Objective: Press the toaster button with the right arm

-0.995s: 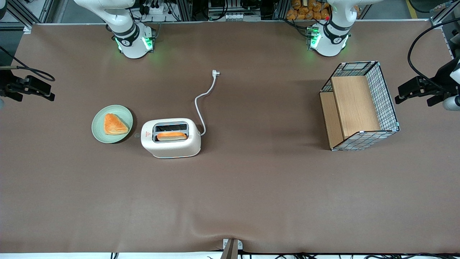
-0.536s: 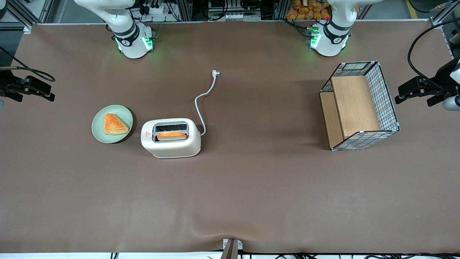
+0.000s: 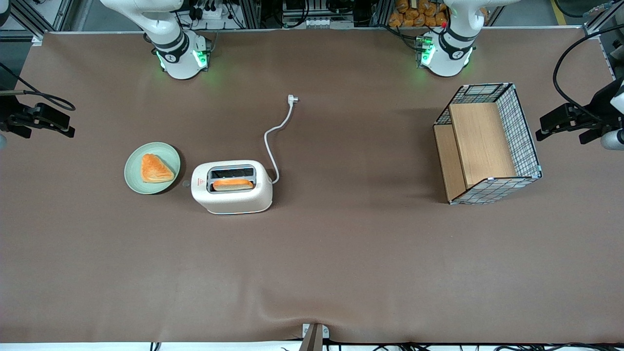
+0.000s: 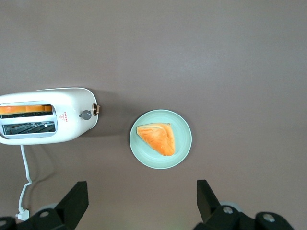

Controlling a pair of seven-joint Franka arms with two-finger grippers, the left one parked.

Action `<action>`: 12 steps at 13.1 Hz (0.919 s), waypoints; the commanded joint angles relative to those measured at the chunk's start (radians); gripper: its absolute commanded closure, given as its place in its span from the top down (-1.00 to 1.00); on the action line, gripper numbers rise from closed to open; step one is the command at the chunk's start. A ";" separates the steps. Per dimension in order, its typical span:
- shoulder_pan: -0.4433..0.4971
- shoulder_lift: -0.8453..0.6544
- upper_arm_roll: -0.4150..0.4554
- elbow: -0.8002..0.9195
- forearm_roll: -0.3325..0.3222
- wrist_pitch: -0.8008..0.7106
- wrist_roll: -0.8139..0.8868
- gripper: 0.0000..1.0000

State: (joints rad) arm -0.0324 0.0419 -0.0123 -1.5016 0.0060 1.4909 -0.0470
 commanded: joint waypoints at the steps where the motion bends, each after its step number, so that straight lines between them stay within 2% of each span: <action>1: -0.007 0.013 0.009 0.024 -0.015 -0.004 0.015 1.00; 12: 0.002 0.013 0.009 0.024 -0.020 -0.006 0.013 1.00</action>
State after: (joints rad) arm -0.0312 0.0420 -0.0101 -1.5016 0.0060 1.4911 -0.0470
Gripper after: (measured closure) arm 0.000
